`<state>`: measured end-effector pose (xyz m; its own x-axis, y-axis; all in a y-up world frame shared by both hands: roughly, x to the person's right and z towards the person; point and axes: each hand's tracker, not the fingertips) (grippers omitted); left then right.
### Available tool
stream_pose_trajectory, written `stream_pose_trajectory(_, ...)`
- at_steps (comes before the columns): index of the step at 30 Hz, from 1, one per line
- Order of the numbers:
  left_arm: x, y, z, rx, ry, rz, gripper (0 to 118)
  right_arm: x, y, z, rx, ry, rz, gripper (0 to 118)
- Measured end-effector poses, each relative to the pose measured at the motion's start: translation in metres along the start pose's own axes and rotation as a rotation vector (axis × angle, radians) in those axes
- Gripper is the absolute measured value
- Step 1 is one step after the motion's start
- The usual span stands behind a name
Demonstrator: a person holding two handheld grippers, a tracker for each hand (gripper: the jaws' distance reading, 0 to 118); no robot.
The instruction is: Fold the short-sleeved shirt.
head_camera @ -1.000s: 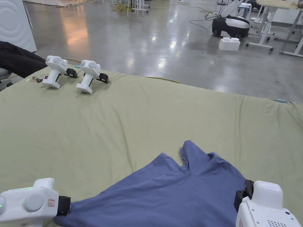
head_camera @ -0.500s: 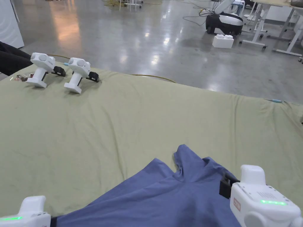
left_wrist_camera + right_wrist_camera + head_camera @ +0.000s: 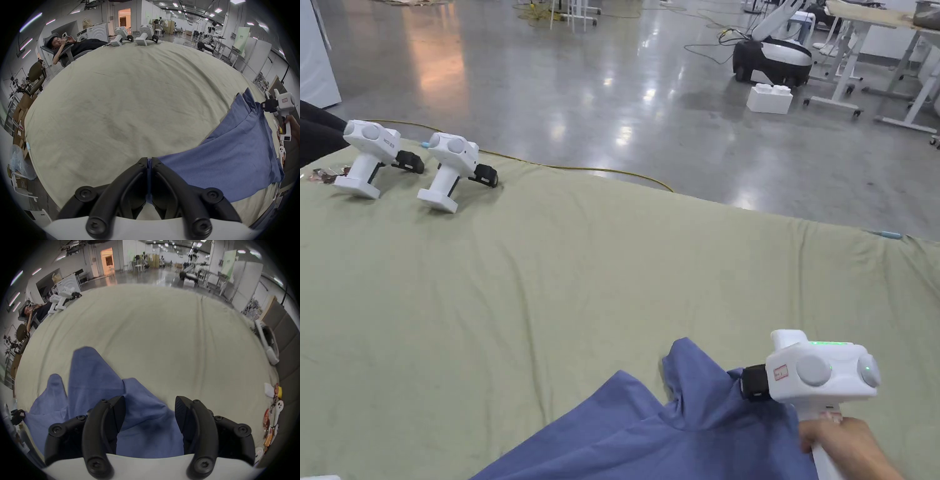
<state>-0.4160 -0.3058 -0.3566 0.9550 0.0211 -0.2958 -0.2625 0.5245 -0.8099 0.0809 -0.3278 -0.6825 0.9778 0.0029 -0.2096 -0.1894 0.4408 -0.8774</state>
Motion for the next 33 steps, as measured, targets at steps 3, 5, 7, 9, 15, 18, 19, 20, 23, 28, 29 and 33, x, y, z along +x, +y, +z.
stream_pose_trajectory(3, 0.003, 0.0, -0.002, -0.009, 0.008, -0.011, 6, -0.005, -0.006, -0.017, -0.043, -0.008, 0.049, 62)
stream_pose_trajectory(5, 0.005, 0.0, -0.003, -0.014, 0.011, -0.015, 6, -0.009, -0.009, -0.014, 0.0, -0.019, 0.067, 49)
stream_pose_trajectory(7, 0.001, -0.001, -0.007, -0.014, 0.012, -0.015, 6, -0.008, -0.011, -0.012, 0.018, 0.008, 0.061, 6)
stream_pose_trajectory(9, 0.002, -0.001, -0.008, -0.012, 0.015, -0.019, 6, -0.009, -0.017, -0.009, 0.048, -0.012, 0.07, 6)
stream_pose_trajectory(15, 0.003, 0.003, 0.004, 0.047, 0.002, -0.01, 6, -0.014, -0.036, 0.033, 0.211, -0.071, 0.096, 5)
stream_pose_trajectory(18, 0.007, 0.014, 0.021, 0.097, -0.017, -0.022, 6, -0.009, -0.039, 0.075, 0.311, -0.062, 0.049, 5)
stream_pose_trajectory(19, 0.008, 0.018, 0.027, 0.109, -0.022, -0.028, 6, -0.007, -0.039, 0.091, 0.339, -0.067, 0.051, 5)
stream_pose_trajectory(20, 0.01, 0.023, 0.033, 0.128, -0.033, -0.031, 6, -0.007, -0.04, 0.105, 0.369, -0.089, 0.054, 5)
stream_pose_trajectory(23, 0.016, 0.038, 0.055, 0.196, -0.071, -0.052, 6, -0.001, -0.038, 0.149, 0.452, -0.114, 0.055, 5)
stream_pose_trajectory(28, 0.031, 0.084, 0.1, 0.338, -0.132, -0.078, 6, 0.016, -0.031, 0.236, 0.588, -0.168, 0.016, 5)
stream_pose_trajectory(29, 0.034, 0.096, 0.111, 0.372, -0.139, -0.082, 6, 0.021, -0.03, 0.253, 0.616, -0.179, 0.012, 5)
stream_pose_trajectory(33, 0.048, 0.151, 0.148, 0.488, -0.171, -0.097, 6, 0.043, -0.019, 0.316, 0.704, -0.238, -0.014, 5)
